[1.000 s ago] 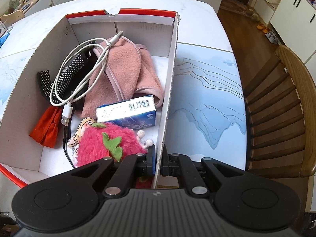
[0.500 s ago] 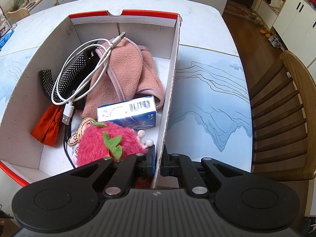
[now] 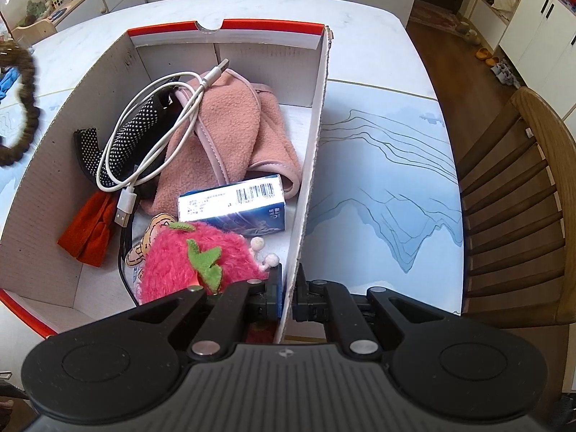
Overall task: Organize objects
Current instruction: 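Carry the brown hair tie with the left gripper over the box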
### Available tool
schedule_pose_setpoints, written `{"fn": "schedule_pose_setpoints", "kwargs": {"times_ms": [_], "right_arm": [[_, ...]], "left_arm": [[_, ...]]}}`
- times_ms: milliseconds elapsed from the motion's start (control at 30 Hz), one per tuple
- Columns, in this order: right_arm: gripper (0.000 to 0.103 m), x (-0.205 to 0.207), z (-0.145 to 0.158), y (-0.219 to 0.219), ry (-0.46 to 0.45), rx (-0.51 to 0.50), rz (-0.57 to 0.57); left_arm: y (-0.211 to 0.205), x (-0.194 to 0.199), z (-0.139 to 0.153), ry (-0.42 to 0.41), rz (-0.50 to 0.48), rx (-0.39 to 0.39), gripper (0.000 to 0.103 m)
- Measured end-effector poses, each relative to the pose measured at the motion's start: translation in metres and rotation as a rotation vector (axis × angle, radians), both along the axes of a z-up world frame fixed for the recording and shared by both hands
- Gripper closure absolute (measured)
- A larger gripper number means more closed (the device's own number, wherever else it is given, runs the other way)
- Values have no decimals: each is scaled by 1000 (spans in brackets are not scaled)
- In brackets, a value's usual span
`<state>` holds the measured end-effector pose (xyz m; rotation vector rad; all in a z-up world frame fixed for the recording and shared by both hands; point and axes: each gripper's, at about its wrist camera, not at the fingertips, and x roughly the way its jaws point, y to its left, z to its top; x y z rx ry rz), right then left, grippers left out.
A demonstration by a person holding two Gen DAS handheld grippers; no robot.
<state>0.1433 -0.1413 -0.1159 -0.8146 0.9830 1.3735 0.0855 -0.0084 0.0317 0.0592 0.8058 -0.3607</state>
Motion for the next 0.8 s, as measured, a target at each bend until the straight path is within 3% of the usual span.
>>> {"fn": "schedule_pose_setpoints", "kwargs": {"times_ms": [267,367,633,800], "right_arm": [[98,0,0,0,5,1,4],[98,1,0,0,8,1,3],[98,3,-1,0,19,7,1],[98,4,-2,0,20,7,3]], "left_arm": [[-43,17,-42,62,-81,53,99],[-47,23,-57,102,-82,59,99],[-54,35,-94,148,-66,202,99],[-53,39,-107,170,-48,234,99]]}}
